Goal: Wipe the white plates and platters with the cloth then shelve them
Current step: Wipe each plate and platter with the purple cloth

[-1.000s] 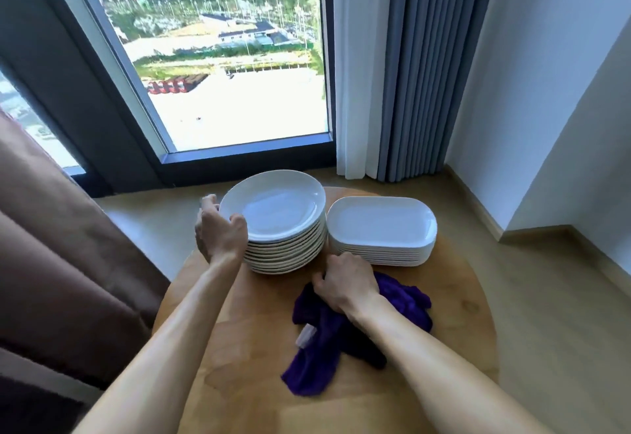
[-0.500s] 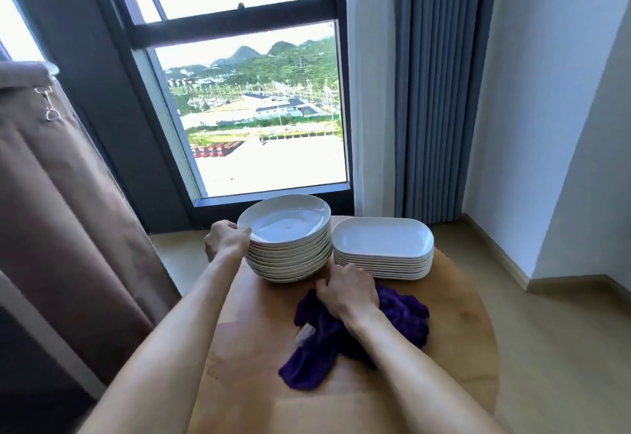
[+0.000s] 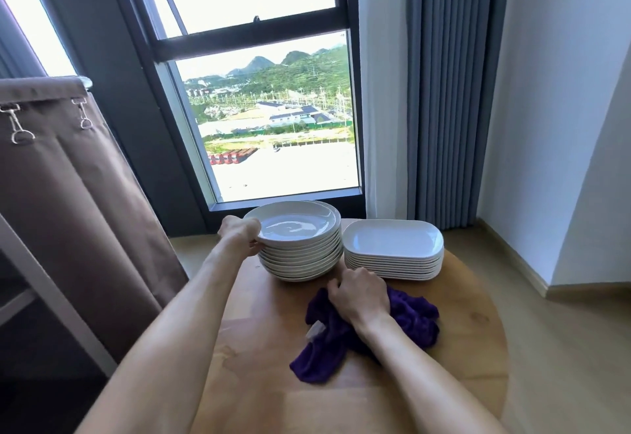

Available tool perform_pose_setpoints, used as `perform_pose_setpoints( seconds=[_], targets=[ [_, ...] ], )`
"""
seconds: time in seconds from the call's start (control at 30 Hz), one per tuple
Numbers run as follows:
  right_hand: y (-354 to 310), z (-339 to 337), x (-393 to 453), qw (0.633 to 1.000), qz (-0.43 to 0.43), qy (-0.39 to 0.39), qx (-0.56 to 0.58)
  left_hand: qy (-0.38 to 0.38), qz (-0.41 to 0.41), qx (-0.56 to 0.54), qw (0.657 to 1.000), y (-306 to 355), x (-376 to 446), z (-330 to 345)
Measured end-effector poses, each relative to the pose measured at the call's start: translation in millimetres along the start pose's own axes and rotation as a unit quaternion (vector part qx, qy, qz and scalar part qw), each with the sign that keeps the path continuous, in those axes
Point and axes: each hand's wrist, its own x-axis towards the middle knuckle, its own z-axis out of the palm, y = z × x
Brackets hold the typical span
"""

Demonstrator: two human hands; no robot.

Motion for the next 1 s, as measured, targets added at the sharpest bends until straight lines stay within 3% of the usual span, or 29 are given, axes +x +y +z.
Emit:
perform_pose_setpoints(
  seconds=[0.13, 0.33, 0.53, 0.77, 0.83, 0.9, 1.0],
  targets=[
    [-3, 0, 0, 1.000, 0.000, -0.001, -0.010, -0.052, -0.082, -0.073, 0.993, 4, -10, -11],
    [-6, -4, -2, 1.000, 0.012, 0.004, -0.025, -0.082, -0.102, -0.144, 0.981, 5, -33, -14],
    [-9, -5, -15, 0.998, 0.027, 0.054, -0.010, -0.011, -0.081, -0.231, 0.970, -20, -60, -18],
    [-9, -3, -13, 0.992, 0.021, 0.103, 0.067, 0.015, -0.017, -0.417, 0.909, -59, -125, -46],
    [-7, 1, -17, 0.993, 0.025, 0.113, 0.034, 0.031, -0.015, -0.442, 0.896, -78, -143, -53],
    [-8, 3, -21, 0.992, 0.059, 0.106, -0.032, 0.041, -0.013, -0.447, 0.893, -95, -156, -57],
    [-16, -1, -29, 0.991, 0.131, 0.002, -0.027, 0.052, -0.024, -0.433, 0.900, -118, -166, -58]
  ],
)
